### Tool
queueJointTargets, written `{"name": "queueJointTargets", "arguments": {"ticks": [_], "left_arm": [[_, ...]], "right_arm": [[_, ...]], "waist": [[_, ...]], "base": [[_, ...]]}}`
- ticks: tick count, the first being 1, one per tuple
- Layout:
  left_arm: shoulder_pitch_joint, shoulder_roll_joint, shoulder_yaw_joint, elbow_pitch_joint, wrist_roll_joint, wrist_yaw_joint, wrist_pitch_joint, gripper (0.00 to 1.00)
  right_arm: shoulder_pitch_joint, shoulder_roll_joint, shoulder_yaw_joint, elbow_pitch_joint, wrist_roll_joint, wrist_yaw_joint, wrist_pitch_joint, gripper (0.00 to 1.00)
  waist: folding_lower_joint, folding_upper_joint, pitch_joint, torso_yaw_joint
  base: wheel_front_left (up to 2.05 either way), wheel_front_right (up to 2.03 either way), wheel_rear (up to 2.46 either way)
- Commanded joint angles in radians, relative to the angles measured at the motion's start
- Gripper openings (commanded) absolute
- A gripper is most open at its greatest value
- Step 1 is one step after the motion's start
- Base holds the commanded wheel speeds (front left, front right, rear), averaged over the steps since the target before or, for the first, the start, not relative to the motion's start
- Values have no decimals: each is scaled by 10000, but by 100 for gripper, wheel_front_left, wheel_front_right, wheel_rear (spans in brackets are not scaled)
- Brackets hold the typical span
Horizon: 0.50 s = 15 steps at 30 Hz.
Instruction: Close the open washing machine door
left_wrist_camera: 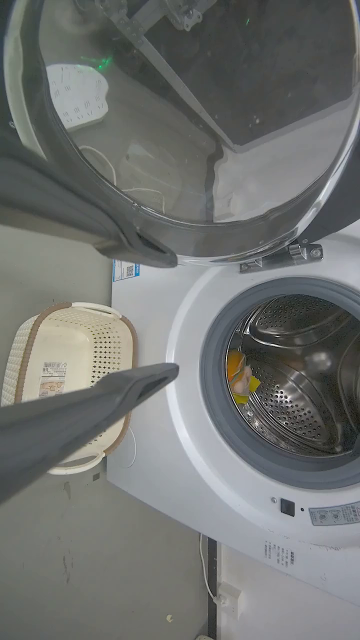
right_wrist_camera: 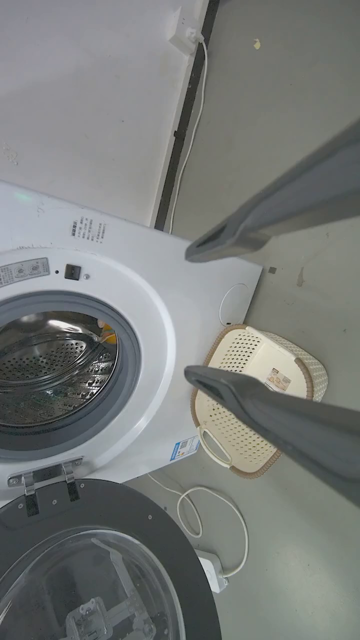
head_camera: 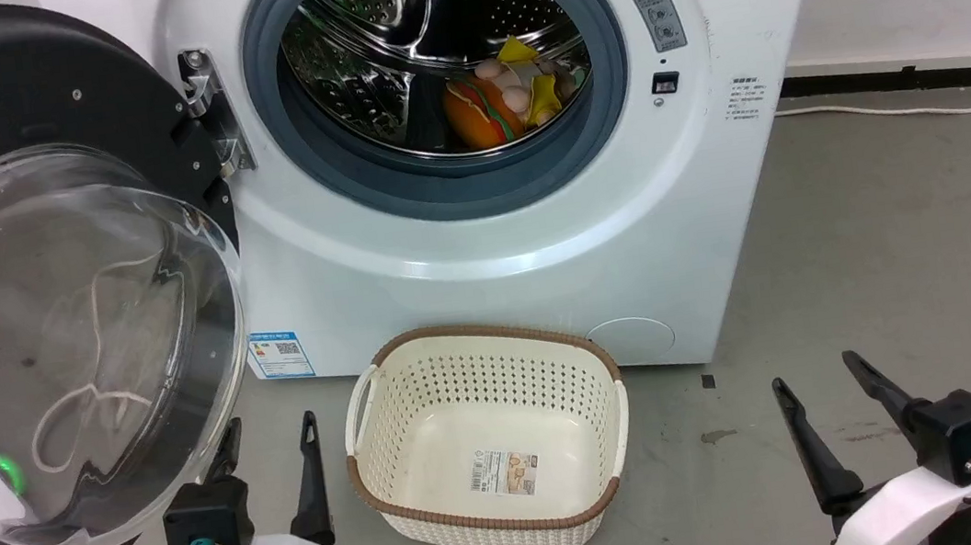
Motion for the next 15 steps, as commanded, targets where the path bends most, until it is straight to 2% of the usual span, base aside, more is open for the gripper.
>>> {"name": "queueJointTargets", "arguments": {"ticks": [1, 15], "left_arm": [[-6, 0, -14, 1, -2, -6, -46, 100], [22, 27, -107, -10, -21, -51, -338, 100]], "right_arm": [[3, 0, -13, 9, 55, 0, -38, 100], [81, -1, -123, 136, 289, 1, -331, 100]], "waist": [[0, 0, 1, 2], [0, 0, -54, 191]], "base": [[0, 0, 0], [0, 0, 0]]}}
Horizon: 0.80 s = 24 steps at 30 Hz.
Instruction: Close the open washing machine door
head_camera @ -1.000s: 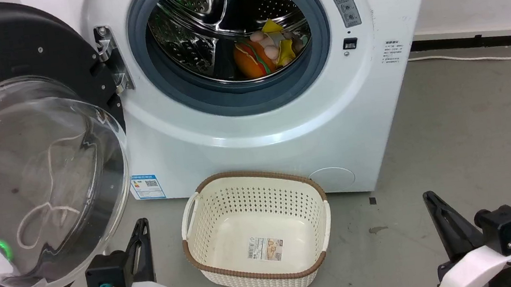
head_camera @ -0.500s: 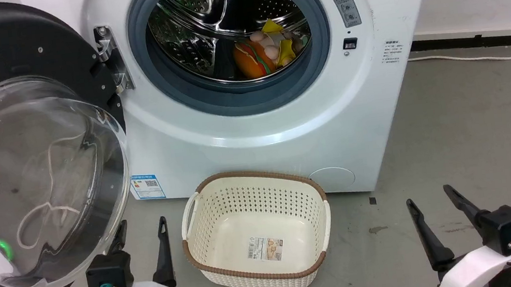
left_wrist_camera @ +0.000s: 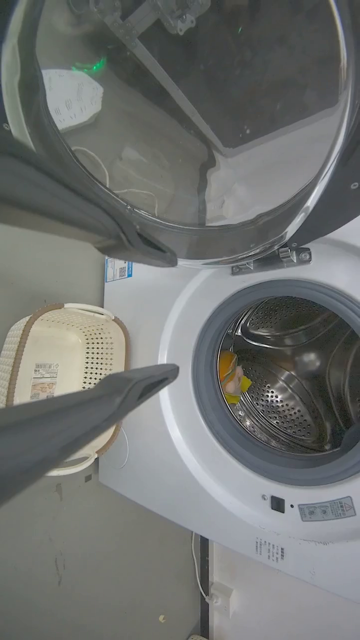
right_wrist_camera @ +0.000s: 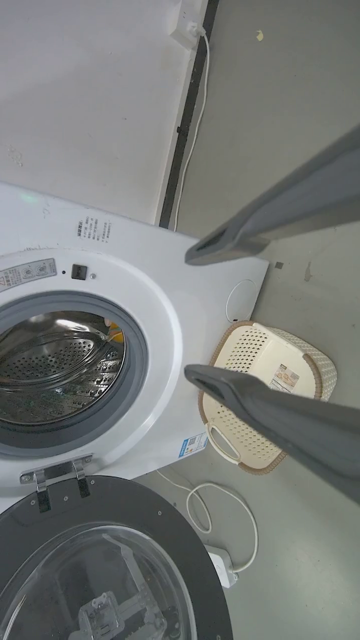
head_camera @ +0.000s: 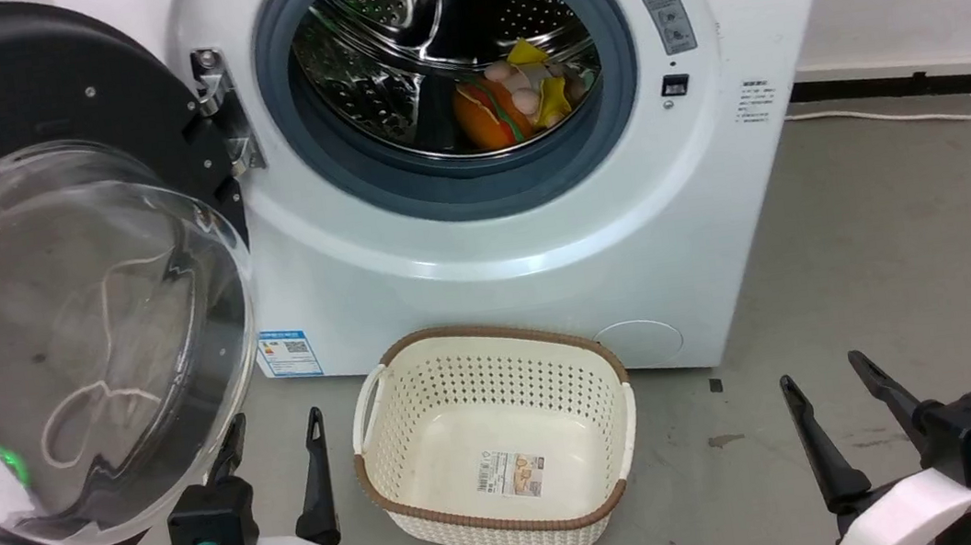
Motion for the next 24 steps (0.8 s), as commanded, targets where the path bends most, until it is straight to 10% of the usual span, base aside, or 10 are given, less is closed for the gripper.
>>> {"name": "queueJointTargets", "arguments": {"ticks": [1, 24], "left_arm": [[26, 30, -9, -13, -20, -51, -99, 100], [303, 137, 79, -245, -114, 13, -579, 100]], "right_arm": [[82, -1, 0, 31, 88, 1, -100, 100], [12, -2, 366, 380, 307, 3, -493, 100]], "waist": [[0, 0, -17, 68], [0, 0, -118, 1421]], "base": [[0, 0, 0], [0, 0, 0]]}}
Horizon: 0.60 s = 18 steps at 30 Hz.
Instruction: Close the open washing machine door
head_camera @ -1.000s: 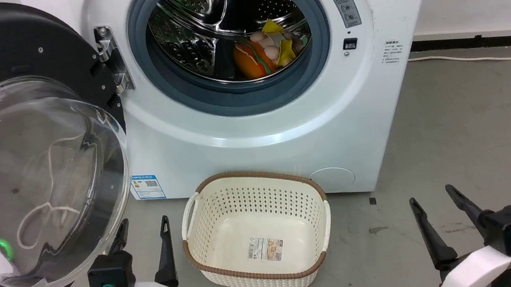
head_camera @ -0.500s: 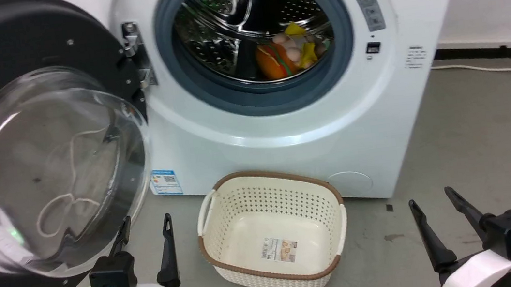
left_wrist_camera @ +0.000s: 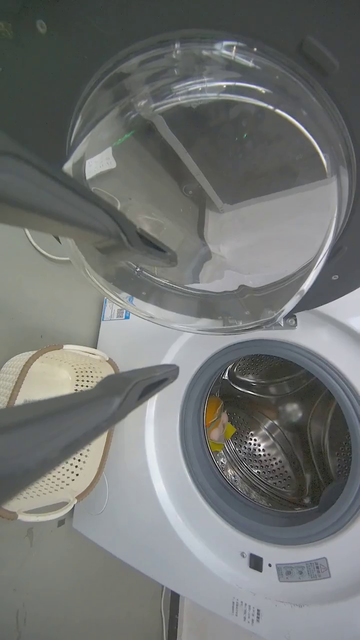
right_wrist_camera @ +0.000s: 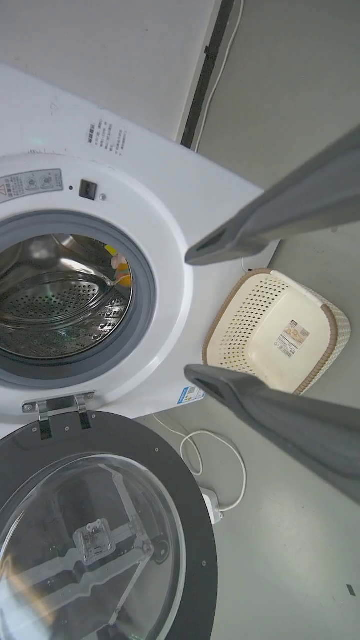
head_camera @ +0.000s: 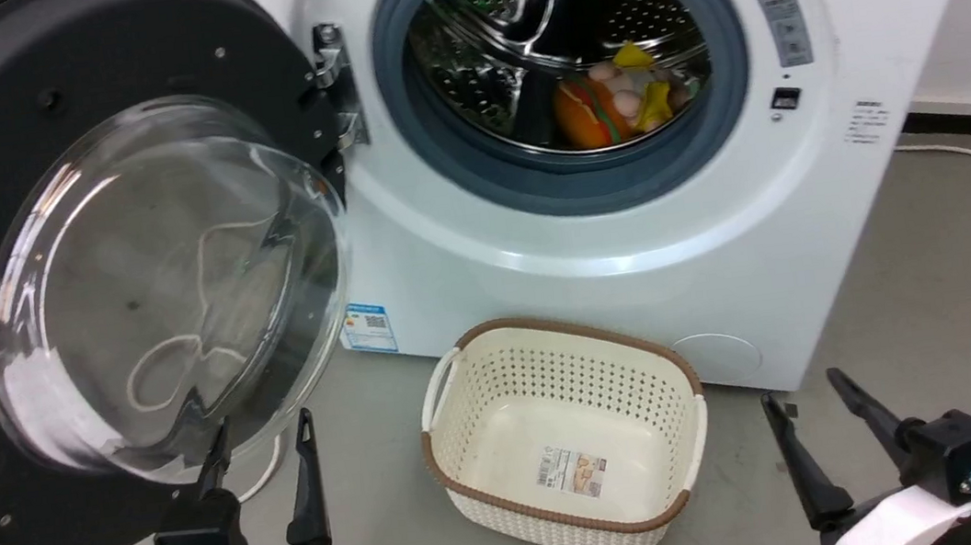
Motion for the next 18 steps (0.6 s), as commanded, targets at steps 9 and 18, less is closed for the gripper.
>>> {"name": "queueJointTargets", "arguments": {"ticks": [9, 18], "left_arm": [[340, 46, 157, -271, -85, 100, -299, 100], [434, 44, 214, -374, -87, 113, -487, 100]], "right_arm": [[-394, -3, 391, 350, 208, 3, -242, 100], [-569, -51, 646, 622, 358, 4, -453, 100]], "waist": [[0, -1, 87, 494], [0, -1, 106, 882]], "base": [[0, 0, 0], [0, 0, 0]]}}
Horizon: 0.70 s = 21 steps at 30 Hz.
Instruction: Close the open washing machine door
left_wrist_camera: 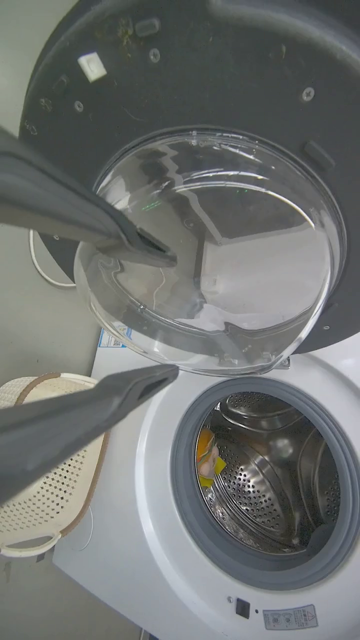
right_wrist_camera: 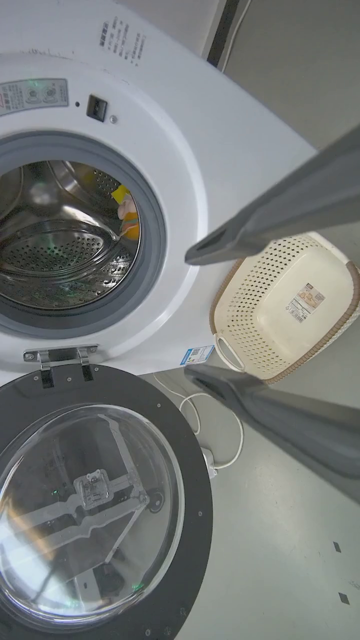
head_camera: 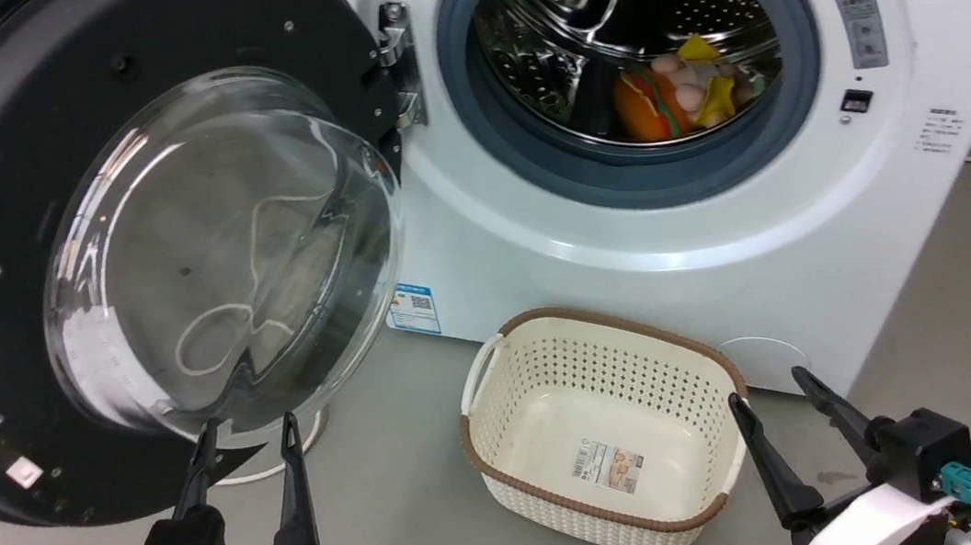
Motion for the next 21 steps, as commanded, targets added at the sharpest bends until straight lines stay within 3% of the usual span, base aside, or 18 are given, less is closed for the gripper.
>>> {"name": "queueJointTargets", "arguments": {"ticks": [1, 16, 17, 21], "left_arm": [[163, 42, 24, -50, -59, 43, -92, 100], [242, 63, 106, -47, -89, -25, -405, 100], [286, 53, 46, -39, -190, -167, -510, 0], [194, 33, 185, -383, -381, -253, -593, 0]], "right_arm": [[-216, -43, 51, 71, 73, 4, -98, 100], [-134, -37, 148, 341, 223, 5, -459, 100], [-62, -34, 100, 346, 250, 5, -568, 100], [45, -28, 57, 332, 244, 5, -634, 100]], "waist": [[0, 0, -4, 57], [0, 0, -92, 627], [0, 0, -83, 845], [0, 0, -46, 1043]], "base": [[0, 0, 0], [0, 0, 0], [0, 0, 0], [0, 0, 0]]}}
